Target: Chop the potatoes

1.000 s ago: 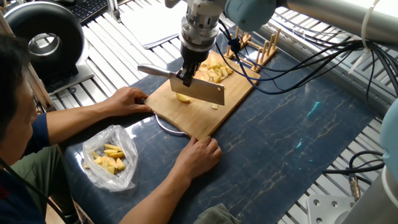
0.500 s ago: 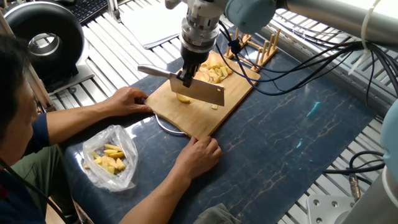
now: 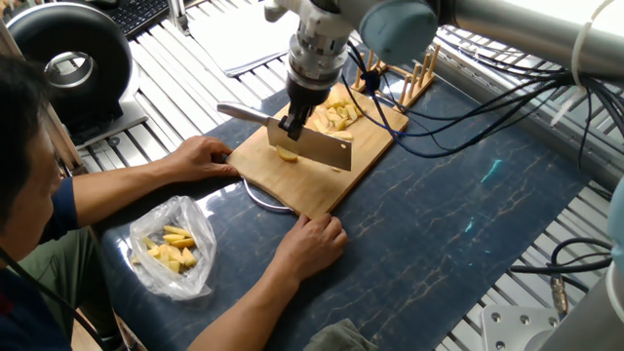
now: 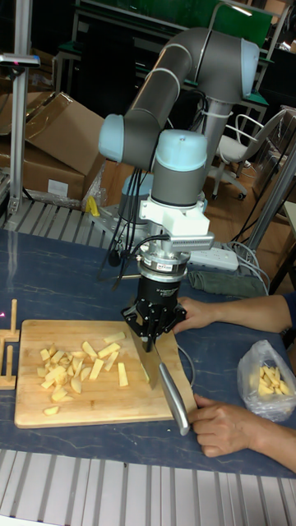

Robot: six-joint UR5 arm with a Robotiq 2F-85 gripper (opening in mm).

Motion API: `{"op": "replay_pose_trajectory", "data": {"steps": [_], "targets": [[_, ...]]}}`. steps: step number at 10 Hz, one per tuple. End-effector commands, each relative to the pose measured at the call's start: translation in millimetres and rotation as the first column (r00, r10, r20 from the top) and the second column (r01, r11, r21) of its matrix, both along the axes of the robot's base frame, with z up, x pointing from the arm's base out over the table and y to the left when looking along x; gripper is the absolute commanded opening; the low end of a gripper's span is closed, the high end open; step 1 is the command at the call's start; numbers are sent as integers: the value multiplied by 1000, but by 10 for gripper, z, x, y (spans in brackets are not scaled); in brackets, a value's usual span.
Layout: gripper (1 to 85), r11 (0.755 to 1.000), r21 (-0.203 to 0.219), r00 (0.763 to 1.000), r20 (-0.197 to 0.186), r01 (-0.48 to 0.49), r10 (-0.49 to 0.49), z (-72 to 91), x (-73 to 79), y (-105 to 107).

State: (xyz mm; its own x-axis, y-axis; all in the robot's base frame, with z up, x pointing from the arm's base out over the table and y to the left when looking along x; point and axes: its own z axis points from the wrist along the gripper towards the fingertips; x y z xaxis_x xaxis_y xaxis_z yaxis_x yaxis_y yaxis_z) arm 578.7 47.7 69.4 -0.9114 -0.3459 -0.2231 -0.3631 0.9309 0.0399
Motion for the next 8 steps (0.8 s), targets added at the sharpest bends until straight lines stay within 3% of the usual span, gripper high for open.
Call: {"op": "replay_pose_trajectory", "data": {"steps": [1, 3, 4, 6, 8], "targets": [[10, 999, 43, 997, 71, 6, -9, -96, 68, 41], [10, 998, 56, 995, 104, -2, -4, -132, 66, 20], [10, 999, 36, 997, 72, -31, 29, -6, -18, -105], [10, 998, 34, 998, 11, -57, 57, 295, -115, -213], [10, 999, 12, 999, -15, -45, 45, 439, 55, -230]]}}
